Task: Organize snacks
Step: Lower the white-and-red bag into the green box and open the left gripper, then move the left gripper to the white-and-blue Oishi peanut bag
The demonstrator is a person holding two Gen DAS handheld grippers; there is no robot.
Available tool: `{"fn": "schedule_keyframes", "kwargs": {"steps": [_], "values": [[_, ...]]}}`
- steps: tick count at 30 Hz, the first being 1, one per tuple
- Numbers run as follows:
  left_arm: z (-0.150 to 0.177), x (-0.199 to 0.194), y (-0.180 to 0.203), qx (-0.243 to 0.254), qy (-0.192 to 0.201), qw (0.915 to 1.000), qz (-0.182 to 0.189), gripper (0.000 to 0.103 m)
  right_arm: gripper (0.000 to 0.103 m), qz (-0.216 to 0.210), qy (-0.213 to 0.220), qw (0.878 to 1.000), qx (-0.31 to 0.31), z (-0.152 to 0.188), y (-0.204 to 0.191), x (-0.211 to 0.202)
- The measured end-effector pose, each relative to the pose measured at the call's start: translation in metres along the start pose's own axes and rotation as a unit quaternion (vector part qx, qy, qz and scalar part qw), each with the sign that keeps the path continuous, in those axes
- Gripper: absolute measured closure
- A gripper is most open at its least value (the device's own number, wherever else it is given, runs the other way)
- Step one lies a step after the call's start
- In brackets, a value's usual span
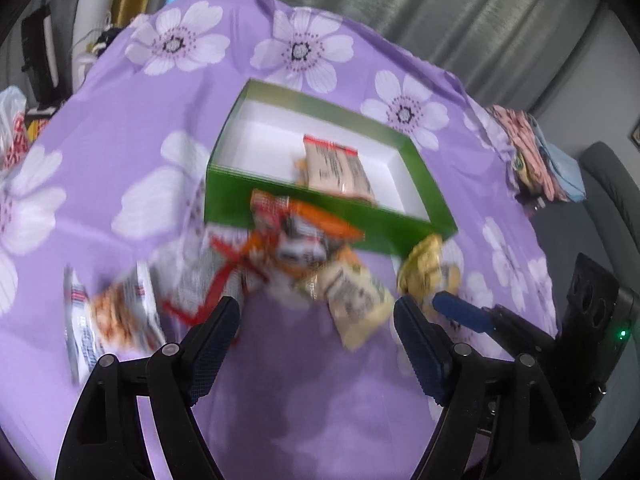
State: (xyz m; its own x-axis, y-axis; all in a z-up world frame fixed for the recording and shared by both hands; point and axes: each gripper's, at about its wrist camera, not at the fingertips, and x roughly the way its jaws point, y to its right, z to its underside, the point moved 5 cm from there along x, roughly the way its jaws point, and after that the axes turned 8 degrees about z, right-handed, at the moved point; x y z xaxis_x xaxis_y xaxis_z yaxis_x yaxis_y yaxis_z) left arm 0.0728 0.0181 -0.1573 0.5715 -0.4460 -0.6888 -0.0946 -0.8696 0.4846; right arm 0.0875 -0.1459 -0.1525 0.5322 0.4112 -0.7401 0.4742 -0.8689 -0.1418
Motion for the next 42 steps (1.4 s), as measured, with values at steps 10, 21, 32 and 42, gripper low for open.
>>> {"fn": "schedule_keyframes", "kwargs": {"steps": [10, 21, 32, 42], "values": [[0.024, -0.049, -0.045, -0.031, 0.034, 0.9982, -0.039, 0.023, 0.04, -0.02, -0.036, 0.999, -0.016, 0.031, -0.035, 0.0], [0.034, -0.071, -0.102, -0.08, 0.071, 0.989, -0.102, 0.023, 0.04, -0.081, -0.056, 0.994, -0.053, 0.039, -0.097, 0.019], [0.025, -0.056, -0.122, -0.094, 0.067, 0.99, -0.081, 0.023, 0.04, -0.123, -0.076, 0.986, -0.086, 0.021, -0.143, 0.061], [0.014, -0.044, -0.129, -0.084, 0.054, 0.9922, -0.074, 0.024, 0.034, -0.14, -0.086, 0.982, -0.089, 0.005, -0.162, 0.097]]}}
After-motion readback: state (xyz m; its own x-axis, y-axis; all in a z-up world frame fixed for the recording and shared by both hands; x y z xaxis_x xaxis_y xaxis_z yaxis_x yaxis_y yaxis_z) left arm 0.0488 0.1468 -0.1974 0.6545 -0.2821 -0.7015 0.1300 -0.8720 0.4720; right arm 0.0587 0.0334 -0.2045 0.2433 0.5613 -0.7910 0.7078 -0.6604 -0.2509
